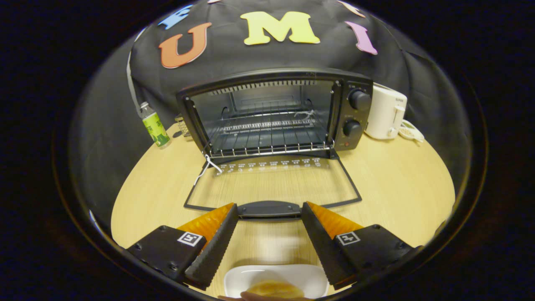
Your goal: Open the toaster oven, put the food inside, and close the toaster oven door.
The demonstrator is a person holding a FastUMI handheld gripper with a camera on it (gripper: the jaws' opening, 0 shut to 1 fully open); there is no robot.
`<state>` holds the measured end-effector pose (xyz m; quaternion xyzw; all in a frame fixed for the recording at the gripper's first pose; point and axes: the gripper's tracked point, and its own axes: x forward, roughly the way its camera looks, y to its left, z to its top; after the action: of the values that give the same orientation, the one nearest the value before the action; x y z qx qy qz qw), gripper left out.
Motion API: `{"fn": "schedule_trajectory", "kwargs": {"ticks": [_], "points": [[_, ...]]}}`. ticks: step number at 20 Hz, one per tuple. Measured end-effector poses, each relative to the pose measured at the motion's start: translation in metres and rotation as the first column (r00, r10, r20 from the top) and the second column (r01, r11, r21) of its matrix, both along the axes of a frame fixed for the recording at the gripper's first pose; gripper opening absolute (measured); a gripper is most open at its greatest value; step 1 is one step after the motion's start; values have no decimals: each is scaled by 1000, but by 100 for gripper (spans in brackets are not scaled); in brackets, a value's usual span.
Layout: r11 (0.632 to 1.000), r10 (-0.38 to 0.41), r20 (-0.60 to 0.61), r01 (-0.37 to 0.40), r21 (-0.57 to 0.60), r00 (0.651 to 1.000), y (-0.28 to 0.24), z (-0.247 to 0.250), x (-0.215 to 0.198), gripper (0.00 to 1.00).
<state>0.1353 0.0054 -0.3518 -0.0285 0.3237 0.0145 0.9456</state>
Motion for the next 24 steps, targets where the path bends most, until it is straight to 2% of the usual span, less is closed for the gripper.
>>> {"fn": "schedule_trajectory", "kwargs": {"ticks": [5,12,14,19,24], "points": [[999,8,23,-8,32,1000,1,14,-17,100],[998,61,121,-60,-13,991,0,37,-82,100],[999,46,135,-42,-26,990,-8,32,-96,100],[999,-4,156,-1,33,988,-16,9,-125,100],[999,26,150,-29,20,988,-11,-23,-143,100]]}}
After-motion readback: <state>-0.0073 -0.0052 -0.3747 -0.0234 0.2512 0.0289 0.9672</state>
